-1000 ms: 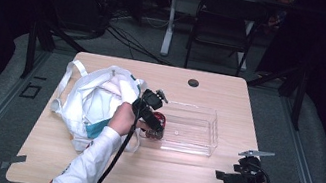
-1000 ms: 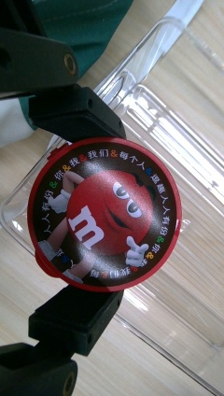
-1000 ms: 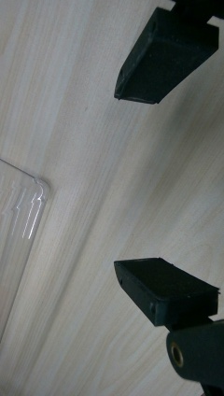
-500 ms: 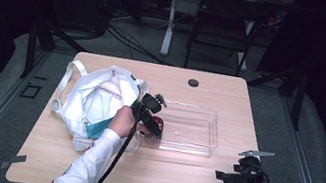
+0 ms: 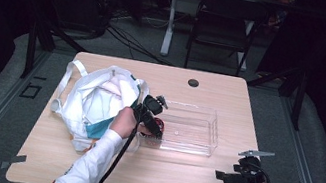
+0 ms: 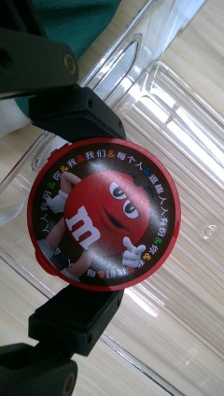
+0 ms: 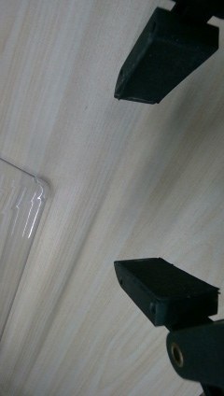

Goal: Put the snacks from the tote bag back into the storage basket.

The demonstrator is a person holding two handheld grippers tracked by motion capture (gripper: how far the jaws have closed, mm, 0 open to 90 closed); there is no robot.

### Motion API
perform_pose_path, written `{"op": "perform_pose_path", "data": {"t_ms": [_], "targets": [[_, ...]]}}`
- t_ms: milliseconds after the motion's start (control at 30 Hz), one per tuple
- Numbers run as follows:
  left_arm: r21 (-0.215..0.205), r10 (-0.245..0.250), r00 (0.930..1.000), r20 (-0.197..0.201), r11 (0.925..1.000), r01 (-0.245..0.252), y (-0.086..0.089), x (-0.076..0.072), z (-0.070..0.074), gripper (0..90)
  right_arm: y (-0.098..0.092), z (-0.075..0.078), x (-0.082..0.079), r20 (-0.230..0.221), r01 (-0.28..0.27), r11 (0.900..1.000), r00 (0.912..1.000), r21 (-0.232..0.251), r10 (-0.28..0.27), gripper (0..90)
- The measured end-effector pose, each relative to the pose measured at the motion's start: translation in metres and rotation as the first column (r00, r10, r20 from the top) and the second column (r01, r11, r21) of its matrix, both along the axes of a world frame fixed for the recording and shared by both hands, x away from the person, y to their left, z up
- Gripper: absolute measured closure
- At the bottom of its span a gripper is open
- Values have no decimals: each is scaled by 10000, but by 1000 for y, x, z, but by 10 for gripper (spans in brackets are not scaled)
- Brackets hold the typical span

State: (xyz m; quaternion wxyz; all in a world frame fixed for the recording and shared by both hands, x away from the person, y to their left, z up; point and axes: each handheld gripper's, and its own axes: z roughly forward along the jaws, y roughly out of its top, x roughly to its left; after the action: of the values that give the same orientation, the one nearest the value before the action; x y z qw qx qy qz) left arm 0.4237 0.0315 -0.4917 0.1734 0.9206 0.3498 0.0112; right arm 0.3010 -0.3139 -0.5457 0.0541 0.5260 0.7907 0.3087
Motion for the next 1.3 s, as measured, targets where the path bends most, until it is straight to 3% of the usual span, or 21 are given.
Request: {"op": "perform_pose_path", "data": {"t_ms": [333,733,1033,1300], "targets": [[-60,-14,10000,28,10000,14,0,-1,-1,257,0,0,0,4,-5,10000,10000,-5,5,140],[0,142,9993,342,9999,-142,0,-1,5,238,0,0,0,5,-3,10000,10000,2,3,141],[-234,243,9961,851,9995,-223,3,-4,25,170,0,0,0,15,11,10000,10000,-17,-11,140],[-484,313,9899,1385,9985,-248,17,-11,47,129,0,1,0,16,16,10000,10000,-17,-16,140]]}}
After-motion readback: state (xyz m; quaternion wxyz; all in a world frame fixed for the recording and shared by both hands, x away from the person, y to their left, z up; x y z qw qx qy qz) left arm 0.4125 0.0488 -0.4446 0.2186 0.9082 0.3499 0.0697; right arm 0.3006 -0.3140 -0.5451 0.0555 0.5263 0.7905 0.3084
